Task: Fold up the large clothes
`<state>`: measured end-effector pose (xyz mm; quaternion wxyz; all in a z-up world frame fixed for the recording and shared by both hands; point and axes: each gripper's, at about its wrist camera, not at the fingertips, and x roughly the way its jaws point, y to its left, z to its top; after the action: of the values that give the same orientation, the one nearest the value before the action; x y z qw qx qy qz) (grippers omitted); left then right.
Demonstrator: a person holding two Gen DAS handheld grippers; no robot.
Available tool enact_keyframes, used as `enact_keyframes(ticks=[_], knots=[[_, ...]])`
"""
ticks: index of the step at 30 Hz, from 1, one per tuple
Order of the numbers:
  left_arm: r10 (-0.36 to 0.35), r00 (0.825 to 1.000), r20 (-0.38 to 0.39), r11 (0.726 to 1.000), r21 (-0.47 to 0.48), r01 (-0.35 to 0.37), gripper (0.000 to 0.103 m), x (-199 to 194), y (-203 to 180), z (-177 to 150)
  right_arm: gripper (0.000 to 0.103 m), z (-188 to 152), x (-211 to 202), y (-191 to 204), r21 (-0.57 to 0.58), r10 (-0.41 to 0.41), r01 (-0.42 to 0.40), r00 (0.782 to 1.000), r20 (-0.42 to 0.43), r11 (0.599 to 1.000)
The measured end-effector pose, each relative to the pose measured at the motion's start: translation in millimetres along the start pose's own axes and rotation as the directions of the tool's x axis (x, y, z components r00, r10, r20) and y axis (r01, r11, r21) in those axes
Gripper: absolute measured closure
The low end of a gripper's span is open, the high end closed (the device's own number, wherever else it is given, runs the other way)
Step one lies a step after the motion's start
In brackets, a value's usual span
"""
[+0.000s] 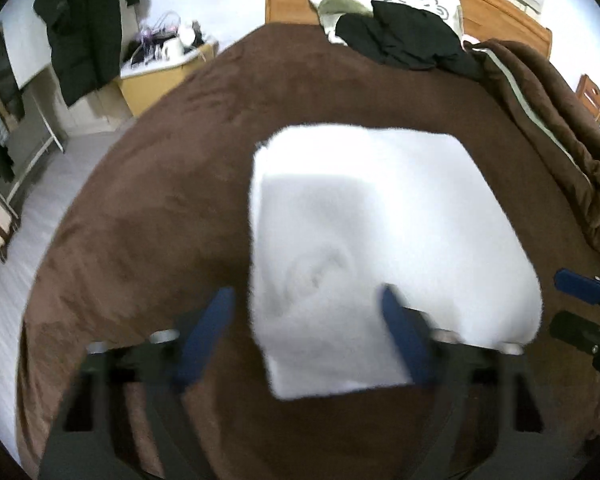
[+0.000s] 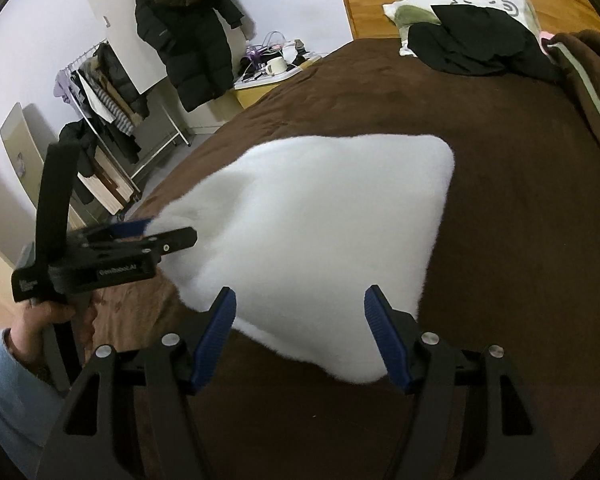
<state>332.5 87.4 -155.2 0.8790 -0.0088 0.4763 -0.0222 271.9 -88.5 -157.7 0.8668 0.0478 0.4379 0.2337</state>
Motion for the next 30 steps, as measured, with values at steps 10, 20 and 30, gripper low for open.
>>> enact_keyframes(ticks=[10, 20, 30], knots=[[-0.005, 0.999, 0.039, 0.993, -0.122, 0.01, 0.074, -14.6, 5.3, -19.2, 0.033, 4.6, -2.9, -11.0, 0.05, 0.031, -0.032, 0.999, 0.027, 0.998], [-0.002, 1.0, -0.02, 0.99, -0.138, -0.001, 0.074, 2.3, 14.4, -51.8, 0.055, -1.3, 25.9, -4.5, 0.027, -0.01, 0.011, 0.999, -0.043, 1.0], [-0.04, 0.999, -0.017, 0.974, -0.225, 0.035, 0.055, 30.0, 31.2, -73.5, 0.055, -14.7, 35.9, -5.4, -0.041, -0.054, 0.051, 0.996, -0.076, 0.998]])
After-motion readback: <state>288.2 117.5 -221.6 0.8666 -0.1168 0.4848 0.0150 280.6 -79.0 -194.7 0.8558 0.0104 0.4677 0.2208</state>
